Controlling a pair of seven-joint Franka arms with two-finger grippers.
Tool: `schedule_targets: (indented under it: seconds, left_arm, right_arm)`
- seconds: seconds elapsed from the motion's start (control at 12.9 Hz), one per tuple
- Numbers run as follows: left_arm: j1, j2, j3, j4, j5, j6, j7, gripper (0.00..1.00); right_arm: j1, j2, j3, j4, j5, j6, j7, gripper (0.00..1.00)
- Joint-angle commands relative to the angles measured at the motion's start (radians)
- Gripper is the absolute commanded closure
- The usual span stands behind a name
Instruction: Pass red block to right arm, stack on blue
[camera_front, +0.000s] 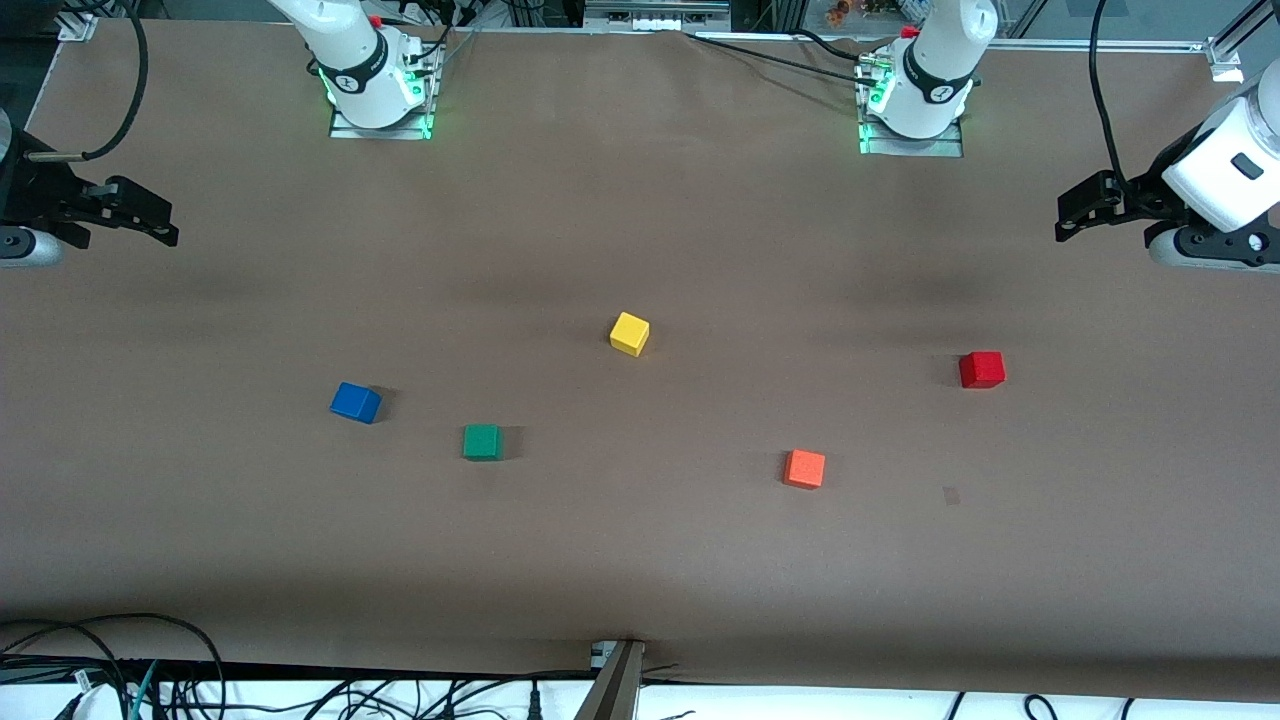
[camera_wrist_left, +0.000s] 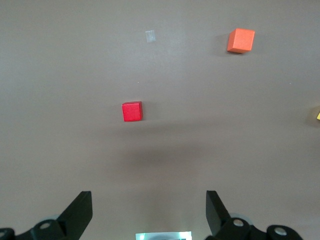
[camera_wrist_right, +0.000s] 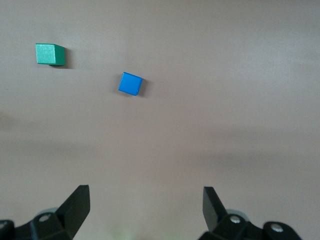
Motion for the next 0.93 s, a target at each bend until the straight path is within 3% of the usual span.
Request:
schedule_targets:
  seconds: [0.0, 0.85]
  left_arm:
    - [0.003, -0.003, 0.0, 0.0, 0.024, -0.009, 0.01, 0.0]
    - [0.008, -0.007, 0.013, 0.105, 0.046, -0.082, 0.016, 0.0]
  right_arm:
    - [0.001, -0.005, -0.001, 0.014, 0.013, -0.02, -0.013, 0.0]
    - [0.001, -0.005, -0.001, 0.014, 0.013, -0.02, -0.013, 0.0]
